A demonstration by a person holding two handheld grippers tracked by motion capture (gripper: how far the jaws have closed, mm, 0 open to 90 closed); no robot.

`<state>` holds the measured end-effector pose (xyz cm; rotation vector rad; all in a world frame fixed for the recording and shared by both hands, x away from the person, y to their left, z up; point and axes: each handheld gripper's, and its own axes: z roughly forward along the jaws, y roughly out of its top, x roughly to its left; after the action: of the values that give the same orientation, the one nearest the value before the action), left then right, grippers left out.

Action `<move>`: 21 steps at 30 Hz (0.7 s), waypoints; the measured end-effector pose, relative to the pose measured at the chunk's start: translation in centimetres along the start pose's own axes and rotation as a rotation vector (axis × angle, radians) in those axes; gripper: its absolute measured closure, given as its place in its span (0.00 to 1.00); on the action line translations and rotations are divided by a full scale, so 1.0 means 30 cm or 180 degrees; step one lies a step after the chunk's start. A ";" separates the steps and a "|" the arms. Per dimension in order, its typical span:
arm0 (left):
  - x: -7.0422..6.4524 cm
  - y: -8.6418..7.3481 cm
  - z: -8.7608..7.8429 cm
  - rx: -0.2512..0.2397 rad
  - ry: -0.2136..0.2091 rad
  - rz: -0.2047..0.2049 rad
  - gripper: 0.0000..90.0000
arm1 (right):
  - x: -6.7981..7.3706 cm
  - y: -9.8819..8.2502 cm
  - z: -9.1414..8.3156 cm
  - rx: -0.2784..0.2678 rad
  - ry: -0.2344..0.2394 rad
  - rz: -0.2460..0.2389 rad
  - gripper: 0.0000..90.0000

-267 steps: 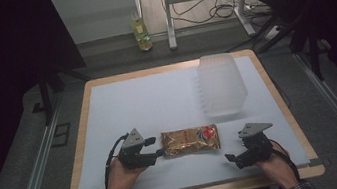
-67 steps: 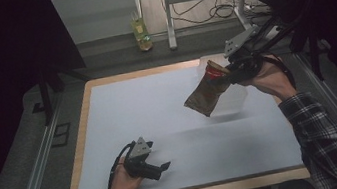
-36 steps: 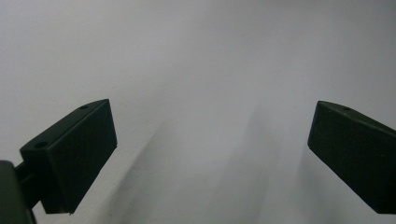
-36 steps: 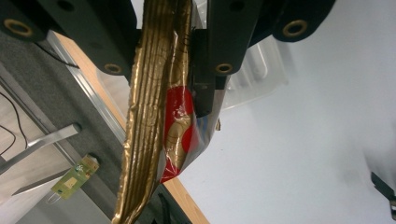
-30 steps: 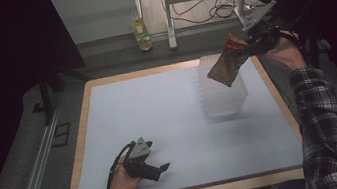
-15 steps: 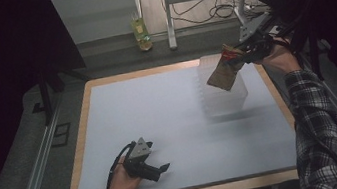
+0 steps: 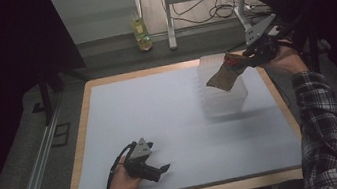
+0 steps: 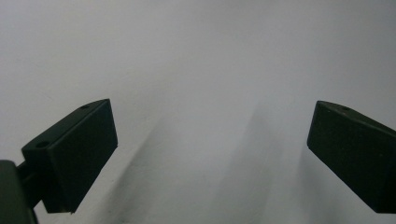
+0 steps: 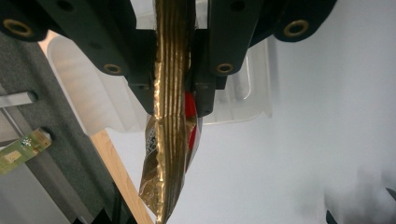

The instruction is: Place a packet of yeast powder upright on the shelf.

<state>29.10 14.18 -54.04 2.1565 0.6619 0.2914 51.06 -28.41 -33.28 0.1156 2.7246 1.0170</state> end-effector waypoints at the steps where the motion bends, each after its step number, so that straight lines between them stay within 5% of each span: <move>1: 0.000 0.000 0.000 0.0000 0.0000 0.0000 0.02 | 0.000 0.000 0.000 0.0000 0.0000 0.0000 0.85; 11: -0.001 0.000 0.001 0.0008 0.0007 0.0011 0.02 | 0.002 -0.012 -0.017 0.0056 0.0048 -0.0055 0.85; 21: 0.001 0.001 -0.007 -0.0045 0.0041 0.0001 0.02 | -0.022 0.003 0.090 0.0328 0.0045 -0.0019 0.86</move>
<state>29.04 14.33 -53.90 2.1429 0.6650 0.3096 52.35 -26.73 -35.09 0.1183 2.7885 0.8790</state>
